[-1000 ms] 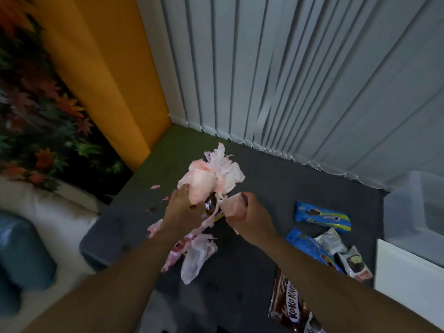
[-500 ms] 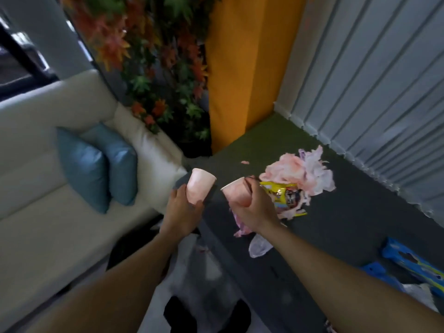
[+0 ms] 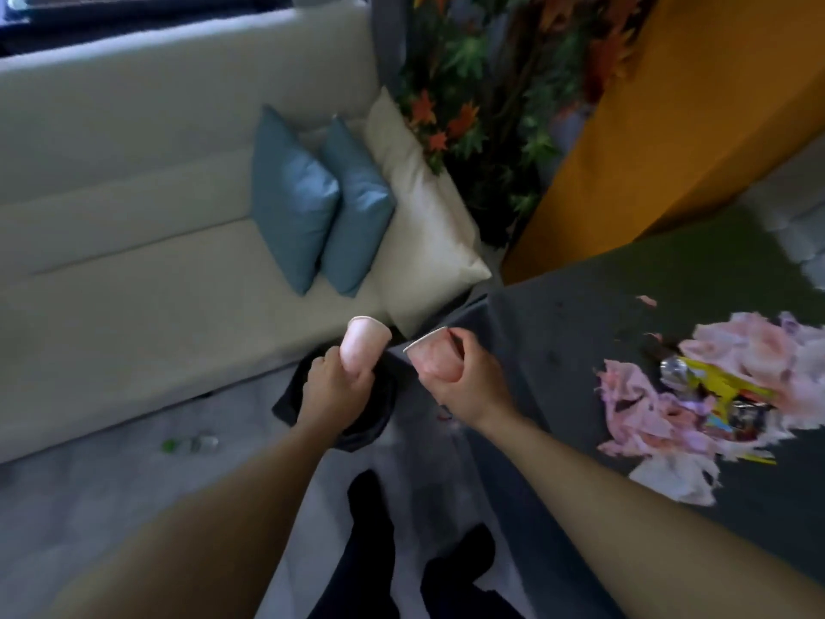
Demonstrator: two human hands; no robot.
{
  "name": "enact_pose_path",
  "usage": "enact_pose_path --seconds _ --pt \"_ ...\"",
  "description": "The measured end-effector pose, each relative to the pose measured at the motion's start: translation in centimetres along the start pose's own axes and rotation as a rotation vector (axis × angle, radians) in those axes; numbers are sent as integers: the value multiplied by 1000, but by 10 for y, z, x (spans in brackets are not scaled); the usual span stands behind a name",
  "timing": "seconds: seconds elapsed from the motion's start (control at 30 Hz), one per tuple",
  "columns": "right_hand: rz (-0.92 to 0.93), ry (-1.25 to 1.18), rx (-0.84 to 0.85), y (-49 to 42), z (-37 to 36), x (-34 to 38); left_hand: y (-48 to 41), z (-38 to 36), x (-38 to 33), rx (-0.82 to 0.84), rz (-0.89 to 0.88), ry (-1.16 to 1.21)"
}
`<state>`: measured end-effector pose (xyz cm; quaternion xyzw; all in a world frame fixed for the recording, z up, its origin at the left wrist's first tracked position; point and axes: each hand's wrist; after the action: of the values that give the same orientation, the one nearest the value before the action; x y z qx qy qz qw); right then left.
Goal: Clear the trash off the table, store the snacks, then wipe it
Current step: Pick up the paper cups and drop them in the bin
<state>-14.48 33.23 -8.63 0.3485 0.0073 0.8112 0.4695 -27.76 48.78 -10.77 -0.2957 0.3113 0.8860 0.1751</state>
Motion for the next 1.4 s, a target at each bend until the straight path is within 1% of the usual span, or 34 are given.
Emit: enact_pose_path --seconds 0.1,0.27,0.37,0.5,0.57,0.67,0.77,0.9,1.03,1.17,1.3,1.4 --pt "-48 44 79 -14 -41 11 -24 6 36 12 122 -3" --pt "-96 131 175 -39 -106 16 -65 6 95 52 252 -28" --pt "-144 145 206 -56 -141 19 -89 1 122 83 301 -36" --pt "-163 147 223 -78 -179 22 -118 -6 149 116 312 -18" --pt "-170 156 253 -90 -197 22 -131 -10 158 145 295 19" --pt "-179 186 303 -98 -210 19 -140 -10 162 175 210 23" --pt "-180 203 333 -100 -215 14 -148 -7 166 220 137 -18" --pt "-164 213 357 -99 -207 13 -150 0 165 255 93 -119" --pt "-124 229 359 -101 -189 16 -149 8 149 279 36 -188" --pt "-88 261 325 -101 -167 20 -145 16 126 275 -77 -280" --pt "-16 347 262 -98 -130 28 -138 28 85 277 -185 -408" --pt "-12 381 246 -95 -97 37 -133 39 51 276 -269 -459"
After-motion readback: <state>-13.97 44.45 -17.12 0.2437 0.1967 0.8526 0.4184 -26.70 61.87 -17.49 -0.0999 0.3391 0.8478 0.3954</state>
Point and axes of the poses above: each hand's wrist, its own y-axis away from the middle knuckle, its own z-axis out of the back of the hand, x = y × z, and after that the axes turned 11 degrees about y, right-handed
